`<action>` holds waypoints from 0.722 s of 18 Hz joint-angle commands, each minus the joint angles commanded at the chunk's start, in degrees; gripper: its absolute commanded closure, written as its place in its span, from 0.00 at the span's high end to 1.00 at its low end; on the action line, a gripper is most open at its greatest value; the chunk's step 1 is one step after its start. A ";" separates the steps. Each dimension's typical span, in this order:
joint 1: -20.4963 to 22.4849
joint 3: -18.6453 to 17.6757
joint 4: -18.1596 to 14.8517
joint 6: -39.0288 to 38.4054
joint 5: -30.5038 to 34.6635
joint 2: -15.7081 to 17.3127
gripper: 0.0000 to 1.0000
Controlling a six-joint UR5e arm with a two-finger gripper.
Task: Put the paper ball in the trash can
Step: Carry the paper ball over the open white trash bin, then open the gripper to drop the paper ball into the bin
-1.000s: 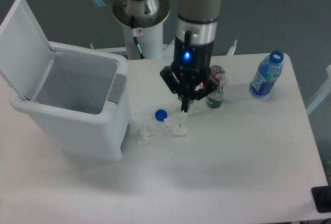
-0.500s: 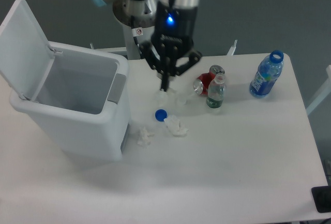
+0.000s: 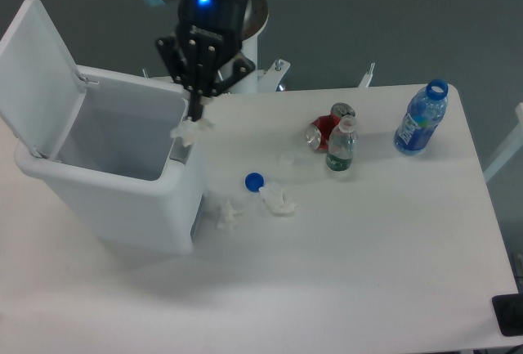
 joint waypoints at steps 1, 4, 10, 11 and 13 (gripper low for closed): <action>-0.53 0.00 0.00 -0.18 0.09 0.44 0.00; -2.28 -0.79 0.00 -0.70 0.17 0.62 0.00; -5.37 -3.51 0.00 -0.88 0.26 1.06 0.07; -5.45 -4.04 0.00 -0.71 0.18 1.06 0.16; -6.07 -4.22 0.17 -0.44 0.17 0.97 0.30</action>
